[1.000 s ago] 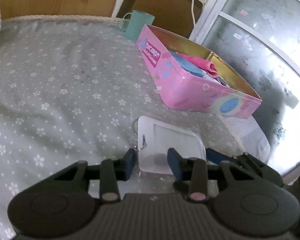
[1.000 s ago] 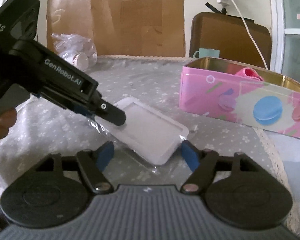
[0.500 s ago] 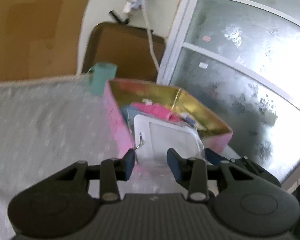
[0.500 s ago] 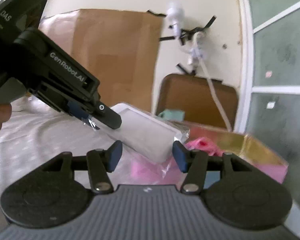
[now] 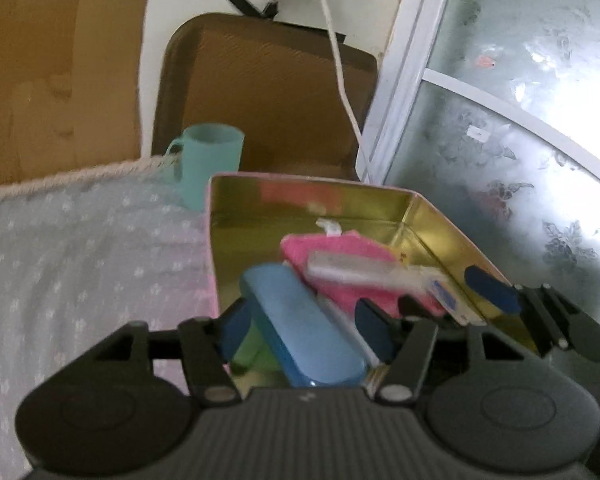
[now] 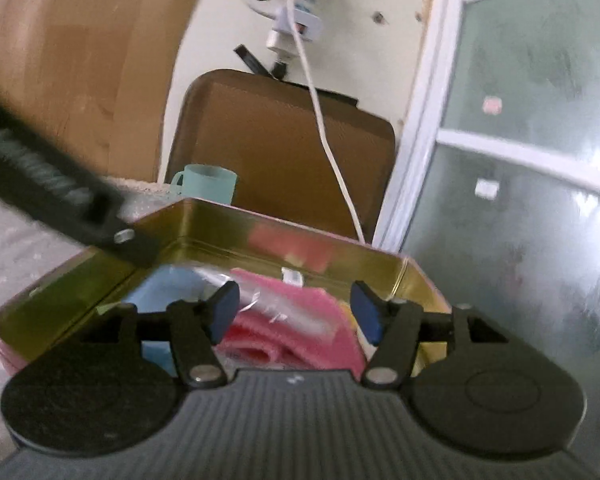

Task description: Organize soft objects

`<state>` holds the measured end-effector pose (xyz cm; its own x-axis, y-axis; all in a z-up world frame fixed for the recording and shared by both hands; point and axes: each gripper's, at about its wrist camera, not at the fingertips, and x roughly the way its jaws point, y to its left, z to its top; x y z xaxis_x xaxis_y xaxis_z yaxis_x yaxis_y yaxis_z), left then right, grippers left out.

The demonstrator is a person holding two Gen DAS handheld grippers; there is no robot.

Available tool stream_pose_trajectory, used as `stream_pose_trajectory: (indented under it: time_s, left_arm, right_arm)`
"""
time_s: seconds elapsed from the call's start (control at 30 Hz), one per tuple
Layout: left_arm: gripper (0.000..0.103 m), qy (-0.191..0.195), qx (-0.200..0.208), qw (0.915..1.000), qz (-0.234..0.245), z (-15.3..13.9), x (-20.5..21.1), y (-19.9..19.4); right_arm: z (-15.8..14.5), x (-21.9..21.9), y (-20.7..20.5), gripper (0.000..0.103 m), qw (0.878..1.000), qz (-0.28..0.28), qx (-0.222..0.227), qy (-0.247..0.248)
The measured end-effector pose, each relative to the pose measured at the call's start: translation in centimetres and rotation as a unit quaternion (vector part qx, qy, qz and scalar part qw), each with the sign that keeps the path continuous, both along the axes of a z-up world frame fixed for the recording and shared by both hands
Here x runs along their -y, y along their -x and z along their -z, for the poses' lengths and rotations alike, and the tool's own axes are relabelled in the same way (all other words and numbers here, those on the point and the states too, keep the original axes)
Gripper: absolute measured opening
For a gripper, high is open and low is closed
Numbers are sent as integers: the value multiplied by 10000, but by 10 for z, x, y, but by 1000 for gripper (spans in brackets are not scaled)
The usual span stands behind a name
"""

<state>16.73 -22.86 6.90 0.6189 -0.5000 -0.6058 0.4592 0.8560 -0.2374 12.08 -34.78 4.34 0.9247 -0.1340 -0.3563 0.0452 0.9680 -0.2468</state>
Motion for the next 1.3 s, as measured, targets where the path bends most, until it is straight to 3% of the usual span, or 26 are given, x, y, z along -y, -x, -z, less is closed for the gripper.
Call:
stream_pose_trajectory:
  time_s: [0.23, 0.33, 0.5, 0.7, 0.93, 1.3]
  left_arm:
    - [75, -745, 473, 9960, -114, 3, -20, 41]
    - [87, -1000, 618, 9928, -229, 2, -31, 63]
    - [102, -1053, 689, 9904, -568, -3, -63, 95]
    - [103, -1072, 631, 9874, -982, -6, -101, 117]
    - [103, -1115, 560, 9849, -1199, -2, -130, 134]
    - [103, -1102, 856, 9818, -1289, -8, -138, 154]
  right_arm:
    - [4, 10, 46, 64, 9955, 53, 319, -896]
    - [1, 2, 75, 66, 9917, 49, 462, -1201]
    - [-7, -5, 110, 75, 9791, -57, 432, -1986]
    - [-11, -16, 131, 86, 9630, -311, 124, -2675]
    - [-15, -39, 146, 92, 9588, -429, -53, -2809]
    - [-26, -59, 158, 96, 9574, -526, -45, -2838]
